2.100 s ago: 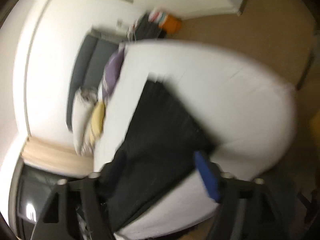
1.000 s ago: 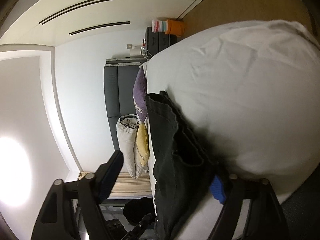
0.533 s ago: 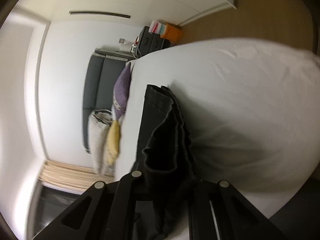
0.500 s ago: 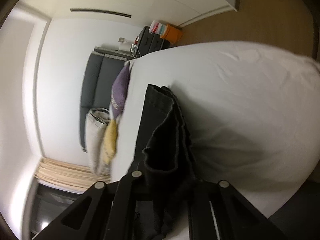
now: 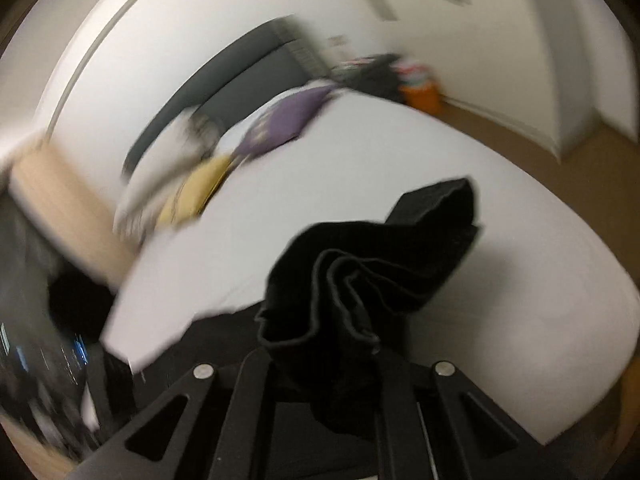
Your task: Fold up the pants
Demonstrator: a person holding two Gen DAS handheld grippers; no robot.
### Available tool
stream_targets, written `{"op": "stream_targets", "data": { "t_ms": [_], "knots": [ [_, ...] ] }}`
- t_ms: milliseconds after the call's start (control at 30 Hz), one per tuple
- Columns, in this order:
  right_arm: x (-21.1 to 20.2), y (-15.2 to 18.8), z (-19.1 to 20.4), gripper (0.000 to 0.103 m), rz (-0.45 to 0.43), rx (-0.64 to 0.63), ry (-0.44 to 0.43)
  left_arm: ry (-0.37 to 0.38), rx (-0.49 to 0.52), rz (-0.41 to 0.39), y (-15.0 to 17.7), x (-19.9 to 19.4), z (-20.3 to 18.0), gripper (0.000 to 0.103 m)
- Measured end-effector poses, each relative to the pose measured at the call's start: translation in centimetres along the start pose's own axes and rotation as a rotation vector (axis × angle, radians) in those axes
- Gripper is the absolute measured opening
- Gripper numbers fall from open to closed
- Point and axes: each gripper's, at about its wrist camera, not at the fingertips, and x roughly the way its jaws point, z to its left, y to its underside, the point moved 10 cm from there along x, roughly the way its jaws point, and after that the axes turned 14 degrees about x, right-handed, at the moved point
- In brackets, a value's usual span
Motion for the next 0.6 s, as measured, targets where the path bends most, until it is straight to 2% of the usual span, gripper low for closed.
{"op": "stream_targets", "data": {
  "t_ms": [133,167,200,233,300,333,400,467,533,567,600],
  "knots": [
    [3.7,6.9,8.6,0.007,0.101,-0.297,-0.013,0.049,-0.11,-0.066,1.1,-3.4,3.5,0.015],
    [5.1,9.9,10.6,0.007,0.142,-0.393,-0.013,0.067,-0.145,-0.08,1.5,-4.1,4.4,0.017],
    [6.1,11.7,11.3,0.006,0.164,-0.446,-0.005,0.093,-0.199,-0.1,2.2,-5.0,5.8,0.02],
    [7.5,14.1,11.9,0.005,0.202,-0.505,0.006,0.105,-0.237,-0.115,2.6,-5.6,6.7,0.03],
    [9.0,16.7,11.9,0.006,0.25,-0.528,0.023,0.142,-0.3,-0.148,3.4,-6.9,8.2,0.031],
    [9.3,17.3,11.9,0.006,0.257,-0.539,0.031,0.149,-0.304,-0.15,3.5,-7.2,8.4,0.031],
    [9.6,18.0,11.8,0.006,0.263,-0.557,0.038,0.157,-0.296,-0.136,3.8,-7.5,8.2,0.038],
    [9.4,17.6,11.7,0.006,0.25,-0.569,0.043,0.174,-0.299,-0.14,2.6,-7.8,8.2,0.06],
    [8.7,17.3,11.8,0.006,0.218,-0.596,0.046,0.189,-0.292,-0.13,1.8,-7.8,7.6,0.074],
    [8.5,17.2,12.2,0.006,0.205,-0.606,0.048,0.192,-0.29,-0.123,1.1,-7.7,7.3,0.078],
    [8.2,17.1,12.3,0.006,0.193,-0.614,0.049,0.191,-0.284,-0.103,0.9,-7.5,7.2,0.079]
  ]
}}
